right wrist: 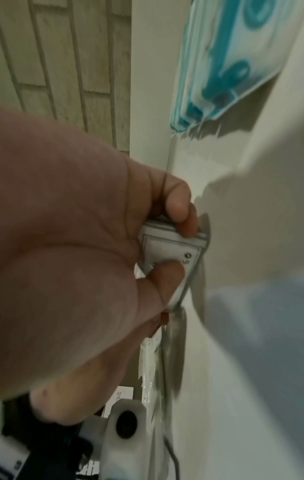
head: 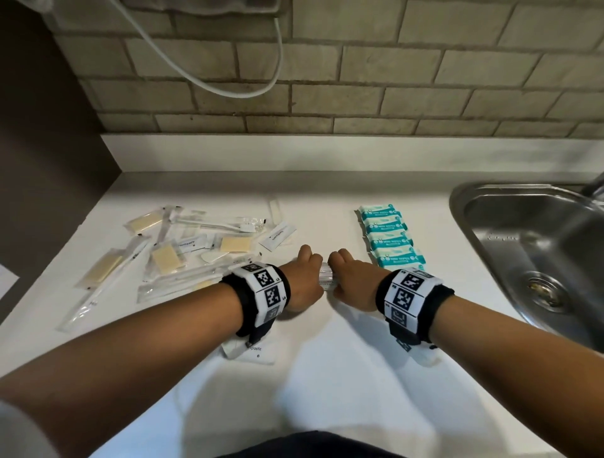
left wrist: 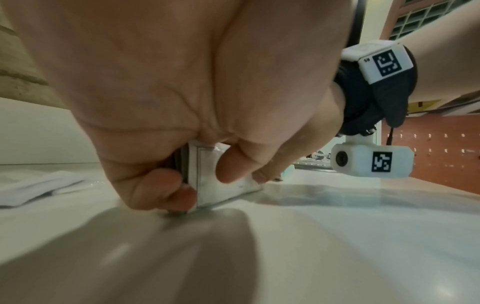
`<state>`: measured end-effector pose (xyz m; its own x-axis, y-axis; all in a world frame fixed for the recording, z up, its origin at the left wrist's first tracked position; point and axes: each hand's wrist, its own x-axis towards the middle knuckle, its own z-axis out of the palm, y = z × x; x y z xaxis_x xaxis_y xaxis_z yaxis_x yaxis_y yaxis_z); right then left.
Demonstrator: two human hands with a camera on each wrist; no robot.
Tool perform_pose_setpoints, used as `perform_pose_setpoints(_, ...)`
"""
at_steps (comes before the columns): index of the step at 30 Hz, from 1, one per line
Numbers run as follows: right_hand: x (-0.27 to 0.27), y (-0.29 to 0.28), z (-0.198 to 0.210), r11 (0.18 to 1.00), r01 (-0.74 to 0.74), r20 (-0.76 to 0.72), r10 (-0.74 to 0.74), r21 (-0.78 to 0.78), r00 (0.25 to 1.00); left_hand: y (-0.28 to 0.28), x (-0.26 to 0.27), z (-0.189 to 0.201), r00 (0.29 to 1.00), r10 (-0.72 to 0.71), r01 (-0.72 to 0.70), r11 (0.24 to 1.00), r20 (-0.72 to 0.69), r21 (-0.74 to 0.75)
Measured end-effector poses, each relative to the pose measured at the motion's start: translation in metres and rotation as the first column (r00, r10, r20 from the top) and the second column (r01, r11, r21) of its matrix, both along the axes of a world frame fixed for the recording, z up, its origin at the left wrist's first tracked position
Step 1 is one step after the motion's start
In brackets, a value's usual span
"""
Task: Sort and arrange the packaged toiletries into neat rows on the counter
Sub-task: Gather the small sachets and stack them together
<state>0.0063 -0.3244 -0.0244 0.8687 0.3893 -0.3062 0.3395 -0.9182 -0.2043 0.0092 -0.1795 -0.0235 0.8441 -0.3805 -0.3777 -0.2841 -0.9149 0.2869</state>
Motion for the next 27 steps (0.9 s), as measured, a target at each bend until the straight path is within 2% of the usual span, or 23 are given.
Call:
perform_pose_setpoints(2,0.002,-0.002,0.003,1.000,0.027,-0.034,-0.026,0.015,0.999,0.005,0.005,0.000,0.999,0.022,-0.024,0.999,-0.048,-0.025)
perform_pose_setpoints(6,0.012,-0.012,0.020,0.993,0.092,-0.205,-0.075,0.078,0.976,0.018,0.019,0.003,0.991,0.059,-0.069,0.994,-0.122,-0.079)
perform_pose_setpoints(9,0.022,-0.018,0.031,0.962,0.234,-0.332,-0.177,0.140,0.927,0.019,0.025,0.007,0.973,0.131,-0.174,0.958,-0.192,-0.228)
perform_pose_setpoints(11,0.029,-0.020,0.034,0.961,0.255,-0.364,-0.201,0.106,0.909,0.016,0.026,0.008,0.957,0.158,-0.230,0.925,-0.244,-0.303)
perform_pose_setpoints(17,0.045,-0.024,0.035,0.963,0.270,-0.347,-0.245,0.024,0.905,0.005,0.039,0.010,0.965,0.179,-0.233,0.921,-0.191,-0.312)
perform_pose_setpoints(20,0.050,-0.021,0.037,0.968,0.246,-0.319,-0.246,-0.040,0.915,0.000,0.044,0.014,0.985,0.139,-0.161,0.957,-0.106,-0.240)
perform_pose_setpoints(24,0.050,-0.016,0.042,0.977,0.147,-0.223,-0.179,-0.156,0.958,-0.001,0.051,0.012,0.996,0.085,-0.088,0.984,-0.028,-0.157)
perform_pose_setpoints(27,0.044,-0.012,0.052,0.979,0.065,-0.204,-0.105,-0.194,0.973,0.002,0.054,0.010,0.998,0.055,-0.059,0.990,-0.032,-0.126)
